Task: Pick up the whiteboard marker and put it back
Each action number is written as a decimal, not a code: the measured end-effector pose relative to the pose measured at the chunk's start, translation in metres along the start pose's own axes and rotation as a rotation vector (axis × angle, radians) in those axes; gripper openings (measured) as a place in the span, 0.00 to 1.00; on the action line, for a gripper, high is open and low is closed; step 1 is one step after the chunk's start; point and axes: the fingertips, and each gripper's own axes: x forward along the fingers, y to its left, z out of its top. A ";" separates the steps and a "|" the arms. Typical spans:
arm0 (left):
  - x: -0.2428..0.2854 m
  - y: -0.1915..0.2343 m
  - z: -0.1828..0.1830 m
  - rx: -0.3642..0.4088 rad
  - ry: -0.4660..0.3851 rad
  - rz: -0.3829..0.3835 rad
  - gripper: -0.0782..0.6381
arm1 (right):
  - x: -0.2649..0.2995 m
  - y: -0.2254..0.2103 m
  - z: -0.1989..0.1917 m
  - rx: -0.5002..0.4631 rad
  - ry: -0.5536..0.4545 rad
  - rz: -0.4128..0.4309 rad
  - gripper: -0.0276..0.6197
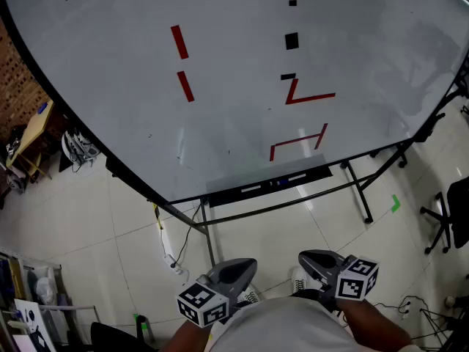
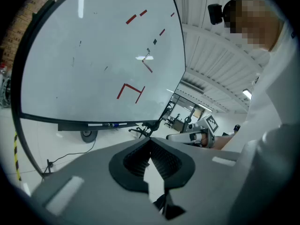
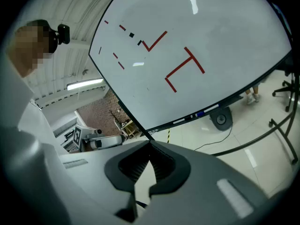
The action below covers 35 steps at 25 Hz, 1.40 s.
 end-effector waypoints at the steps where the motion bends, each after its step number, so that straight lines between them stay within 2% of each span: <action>1: -0.004 0.002 -0.001 0.005 0.003 -0.003 0.13 | 0.003 0.003 0.000 -0.004 -0.004 -0.004 0.05; 8: -0.018 0.024 -0.004 0.004 0.019 -0.004 0.13 | 0.025 0.017 0.009 -0.040 -0.009 -0.018 0.05; 15: 0.010 0.039 0.008 -0.001 0.005 0.025 0.13 | 0.036 -0.005 0.028 -0.086 0.025 0.015 0.05; 20: 0.038 0.053 0.034 -0.002 -0.046 0.096 0.13 | 0.047 -0.033 0.048 -0.102 0.083 0.080 0.05; 24: 0.057 0.064 0.054 0.050 -0.058 0.150 0.13 | 0.057 -0.046 0.066 -0.184 0.157 0.157 0.05; 29: 0.081 0.072 0.077 0.066 -0.092 0.238 0.13 | 0.058 -0.069 0.091 -0.259 0.195 0.218 0.05; 31: 0.089 0.074 0.078 0.059 -0.099 0.273 0.13 | 0.055 -0.079 0.100 -0.302 0.208 0.230 0.05; 35: 0.111 0.072 0.069 0.038 -0.085 0.311 0.13 | 0.047 -0.095 0.103 -0.318 0.256 0.278 0.04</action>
